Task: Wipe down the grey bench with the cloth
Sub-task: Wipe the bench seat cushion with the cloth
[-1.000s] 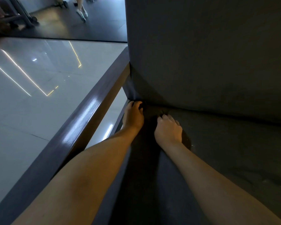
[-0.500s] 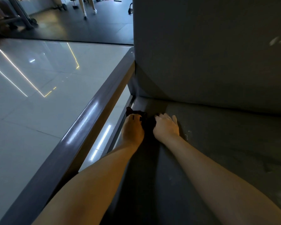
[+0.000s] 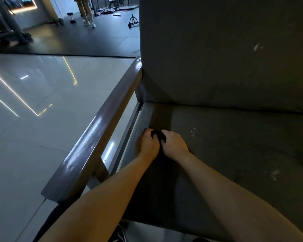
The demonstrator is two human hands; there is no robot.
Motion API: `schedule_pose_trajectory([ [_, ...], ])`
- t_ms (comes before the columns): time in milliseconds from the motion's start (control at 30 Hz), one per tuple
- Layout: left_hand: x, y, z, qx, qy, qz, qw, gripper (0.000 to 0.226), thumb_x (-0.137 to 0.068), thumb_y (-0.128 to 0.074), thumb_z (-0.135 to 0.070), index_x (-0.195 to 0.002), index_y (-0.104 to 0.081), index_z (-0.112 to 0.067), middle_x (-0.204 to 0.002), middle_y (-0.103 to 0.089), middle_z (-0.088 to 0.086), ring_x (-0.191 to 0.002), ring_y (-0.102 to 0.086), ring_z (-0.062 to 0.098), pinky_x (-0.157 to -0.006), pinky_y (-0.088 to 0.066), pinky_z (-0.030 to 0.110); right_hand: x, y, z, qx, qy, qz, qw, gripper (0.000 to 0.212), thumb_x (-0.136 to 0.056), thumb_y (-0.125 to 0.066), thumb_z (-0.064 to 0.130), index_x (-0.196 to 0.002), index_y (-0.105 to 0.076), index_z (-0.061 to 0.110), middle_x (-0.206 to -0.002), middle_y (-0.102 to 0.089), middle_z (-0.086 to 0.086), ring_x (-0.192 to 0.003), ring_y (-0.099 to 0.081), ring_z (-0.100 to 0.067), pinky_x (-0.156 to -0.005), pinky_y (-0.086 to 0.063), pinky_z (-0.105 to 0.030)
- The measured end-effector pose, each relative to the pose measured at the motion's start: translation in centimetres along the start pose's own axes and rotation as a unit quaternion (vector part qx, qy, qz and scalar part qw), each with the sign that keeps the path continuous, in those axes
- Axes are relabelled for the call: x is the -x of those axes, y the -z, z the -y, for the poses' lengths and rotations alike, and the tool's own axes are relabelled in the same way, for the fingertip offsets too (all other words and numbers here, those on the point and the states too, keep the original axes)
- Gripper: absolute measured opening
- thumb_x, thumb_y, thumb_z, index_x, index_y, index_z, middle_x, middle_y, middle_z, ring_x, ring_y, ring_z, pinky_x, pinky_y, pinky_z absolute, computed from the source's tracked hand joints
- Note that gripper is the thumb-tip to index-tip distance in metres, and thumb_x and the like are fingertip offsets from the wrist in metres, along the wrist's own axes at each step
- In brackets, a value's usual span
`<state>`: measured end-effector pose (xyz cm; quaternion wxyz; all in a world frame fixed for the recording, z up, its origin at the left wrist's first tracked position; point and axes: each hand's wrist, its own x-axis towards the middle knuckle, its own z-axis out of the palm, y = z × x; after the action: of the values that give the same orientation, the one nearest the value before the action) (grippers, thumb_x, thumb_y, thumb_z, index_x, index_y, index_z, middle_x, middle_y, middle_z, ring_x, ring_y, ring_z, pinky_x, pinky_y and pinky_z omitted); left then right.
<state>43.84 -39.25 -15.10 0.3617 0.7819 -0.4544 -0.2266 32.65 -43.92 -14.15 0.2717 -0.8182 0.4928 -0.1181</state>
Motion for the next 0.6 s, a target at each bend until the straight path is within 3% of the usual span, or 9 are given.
schedule_pose_trajectory([
  [100, -0.4, 0.4, -3.3, 0.131, -0.02, 0.034, 0.991, 0.023, -0.106, -0.044, -0.02, -0.127, -0.055, -0.022, -0.11, -0.06, -0.008, -0.099, -0.057, 0.002, -0.078, -0.042, 0.018, 0.5, 1.1, -0.4, -0.182, -0.002, -0.091, 0.979, 0.059, -0.103, -0.054, 0.018, -0.156, -0.03, 0.024, -0.149, -0.046, -0.006, -0.133, -0.05, -0.021, -0.104, -0.044, -0.028],
  [200, -1.8, -0.4, -6.3, 0.25, -0.008, 0.097, 0.963, 0.03, -0.107, -0.042, -0.027, -0.136, -0.051, -0.028, -0.12, -0.06, -0.006, -0.109, -0.059, 0.009, -0.088, -0.047, 0.028, 0.4, 3.2, -1.3, -0.357, -0.03, -0.165, 0.919, 0.054, -0.1, -0.061, 0.015, -0.141, -0.028, 0.028, -0.123, -0.049, 0.011, -0.112, -0.055, -0.005, -0.076, -0.046, -0.005],
  [267, -2.7, -1.3, -7.9, 0.293, 0.005, 0.152, 0.944, 0.03, -0.107, -0.041, -0.031, -0.135, -0.052, -0.03, -0.12, -0.063, -0.005, -0.109, -0.062, 0.011, -0.092, -0.049, 0.032, 0.1, 4.5, -2.5, -0.412, -0.03, -0.18, 0.892, 0.051, -0.1, -0.062, 0.015, -0.132, -0.026, 0.033, -0.114, -0.049, 0.014, -0.103, -0.057, -0.002, -0.07, -0.05, -0.009],
  [400, -4.0, -3.7, -9.4, 0.254, -0.018, 0.213, 0.943, 0.026, -0.109, -0.038, -0.028, -0.13, -0.053, -0.032, -0.128, -0.061, 0.001, -0.115, -0.06, 0.012, -0.094, -0.048, 0.031, -2.0, 6.4, -5.5, -0.328, -0.06, -0.219, 0.917, 0.036, -0.1, -0.057, 0.012, -0.123, -0.044, 0.035, -0.117, -0.057, 0.004, -0.107, -0.062, -0.013, -0.079, -0.054, -0.026],
  [500, -6.8, -4.8, -8.1, 0.065, -0.075, 0.165, 0.981, 0.046, -0.108, -0.041, -0.023, -0.153, -0.039, -0.022, -0.162, -0.032, 0.004, -0.149, -0.029, 0.019, -0.122, -0.026, 0.04, -4.1, 7.9, -7.7, -0.182, -0.137, -0.286, 0.931, 0.034, -0.098, -0.051, 0.007, -0.119, -0.052, 0.033, -0.129, -0.051, -0.003, -0.114, -0.054, -0.019, -0.089, -0.052, -0.035],
  [600, -9.7, -5.6, -5.4, -0.093, -0.087, 0.17, 0.977, 0.058, -0.106, -0.044, -0.024, -0.16, -0.023, -0.022, -0.168, -0.015, 0.003, -0.155, -0.008, 0.023, -0.126, -0.011, 0.044, -6.1, 8.5, -10.2, -0.129, -0.199, -0.214, 0.948, 0.04, -0.101, -0.053, 0.021, -0.139, -0.046, 0.034, -0.153, -0.036, -0.006, -0.14, -0.036, -0.029, -0.111, -0.042, -0.048],
])
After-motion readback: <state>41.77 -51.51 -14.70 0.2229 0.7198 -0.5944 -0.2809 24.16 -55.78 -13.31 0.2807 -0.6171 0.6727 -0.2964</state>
